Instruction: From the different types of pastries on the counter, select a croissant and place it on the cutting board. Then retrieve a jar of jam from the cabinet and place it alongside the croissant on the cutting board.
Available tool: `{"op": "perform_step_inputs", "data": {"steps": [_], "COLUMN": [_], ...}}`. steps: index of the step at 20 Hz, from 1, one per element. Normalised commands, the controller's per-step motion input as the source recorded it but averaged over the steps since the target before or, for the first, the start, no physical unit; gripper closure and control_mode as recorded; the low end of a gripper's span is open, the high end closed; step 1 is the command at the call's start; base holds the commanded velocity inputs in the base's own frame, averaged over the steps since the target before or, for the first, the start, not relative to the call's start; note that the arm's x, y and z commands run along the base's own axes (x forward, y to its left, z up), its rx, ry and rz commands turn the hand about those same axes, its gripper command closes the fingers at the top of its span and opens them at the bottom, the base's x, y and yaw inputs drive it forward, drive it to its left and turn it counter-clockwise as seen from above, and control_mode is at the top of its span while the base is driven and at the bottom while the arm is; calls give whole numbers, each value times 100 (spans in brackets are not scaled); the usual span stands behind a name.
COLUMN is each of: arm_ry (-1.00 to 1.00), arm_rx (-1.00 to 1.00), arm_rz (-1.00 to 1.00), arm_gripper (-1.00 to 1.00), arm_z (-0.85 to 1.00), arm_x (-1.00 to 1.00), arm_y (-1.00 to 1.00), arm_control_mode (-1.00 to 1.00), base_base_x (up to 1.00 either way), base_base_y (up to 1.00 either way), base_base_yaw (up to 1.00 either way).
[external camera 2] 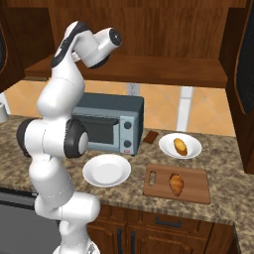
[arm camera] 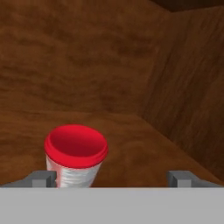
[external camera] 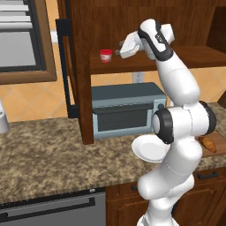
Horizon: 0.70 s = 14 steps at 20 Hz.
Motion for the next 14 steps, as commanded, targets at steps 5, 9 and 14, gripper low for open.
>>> {"op": "perform_step_inputs", "data": {"steps": [5,9,14], "arm_ry": [0,0,0], "arm_rx": [0,0,0], "arm_rz": [2,2,0], "arm_gripper": [-100,-100,-100], "arm_z": [1,0,0], "arm_x": [-31,-39,-22], "arm_y": [-1,-4,0], "arm_control_mode": [-100,-100,-100], "base_base_x": [0,0,0], "base_base_y": [0,0,0], "base_base_yaw": [0,0,0]}}
